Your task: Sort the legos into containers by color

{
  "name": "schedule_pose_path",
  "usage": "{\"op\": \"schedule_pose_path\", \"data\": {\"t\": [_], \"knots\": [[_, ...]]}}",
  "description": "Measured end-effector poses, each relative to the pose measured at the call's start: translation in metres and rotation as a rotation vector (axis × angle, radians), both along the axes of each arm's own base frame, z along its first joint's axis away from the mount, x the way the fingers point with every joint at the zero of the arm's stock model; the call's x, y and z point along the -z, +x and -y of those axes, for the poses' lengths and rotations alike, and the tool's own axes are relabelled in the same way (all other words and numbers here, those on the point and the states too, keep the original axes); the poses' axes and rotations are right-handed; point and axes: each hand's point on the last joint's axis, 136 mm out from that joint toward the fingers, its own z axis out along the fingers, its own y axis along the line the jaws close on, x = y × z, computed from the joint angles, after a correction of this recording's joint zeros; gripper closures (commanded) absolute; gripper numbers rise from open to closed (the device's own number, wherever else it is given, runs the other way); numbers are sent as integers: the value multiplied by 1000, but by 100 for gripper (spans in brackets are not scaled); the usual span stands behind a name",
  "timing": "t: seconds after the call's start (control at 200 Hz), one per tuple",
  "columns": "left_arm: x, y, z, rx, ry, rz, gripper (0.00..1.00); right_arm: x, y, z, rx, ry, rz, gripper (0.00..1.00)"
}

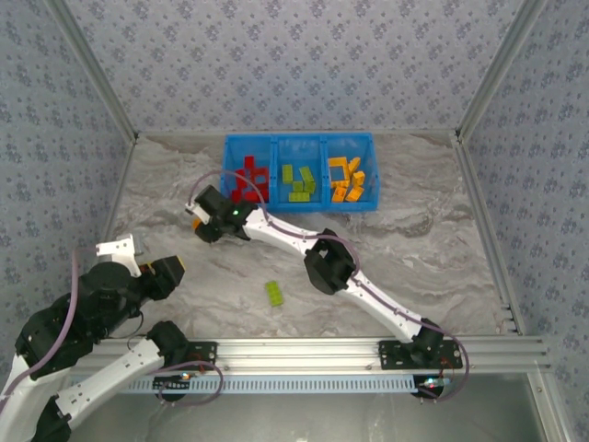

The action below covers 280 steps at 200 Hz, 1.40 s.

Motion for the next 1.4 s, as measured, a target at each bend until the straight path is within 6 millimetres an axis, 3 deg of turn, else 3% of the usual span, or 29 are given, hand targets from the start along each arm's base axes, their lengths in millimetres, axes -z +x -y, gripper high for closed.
{"op": "schedule_pose_path", "data": {"t": [0.23, 0.415, 0.58, 0.68, 0.819, 0.979, 1.064, 1.249, 1.399], "knots": [[1, 1, 1, 3, 7, -3, 49, -13, -23, 8, -15, -17, -17, 66], [5, 5, 10, 24, 33, -34, 49, -55, -38, 22, -14, 26, 1, 67], [9, 16, 37, 90, 59, -81, 52, -98, -50, 56, 10, 72, 32, 67], [10, 28, 60, 136, 68, -95, 52, -123, -53, 88, 50, 101, 47, 66], [2, 41, 104, 243, 101, -80, 52, -157, -45, 150, 151, 138, 74, 66], [-16, 57, 172, 356, 145, -29, 52, -186, -29, 225, 305, 179, 101, 66], [-11, 70, 209, 387, 159, -27, 52, -198, -20, 266, 400, 203, 107, 66], [4, 88, 260, 431, 195, -41, 52, -208, -1, 347, 616, 220, 93, 66], [-2, 88, 286, 476, 184, -20, 52, -194, 15, 405, 819, 177, 40, 65]]}}
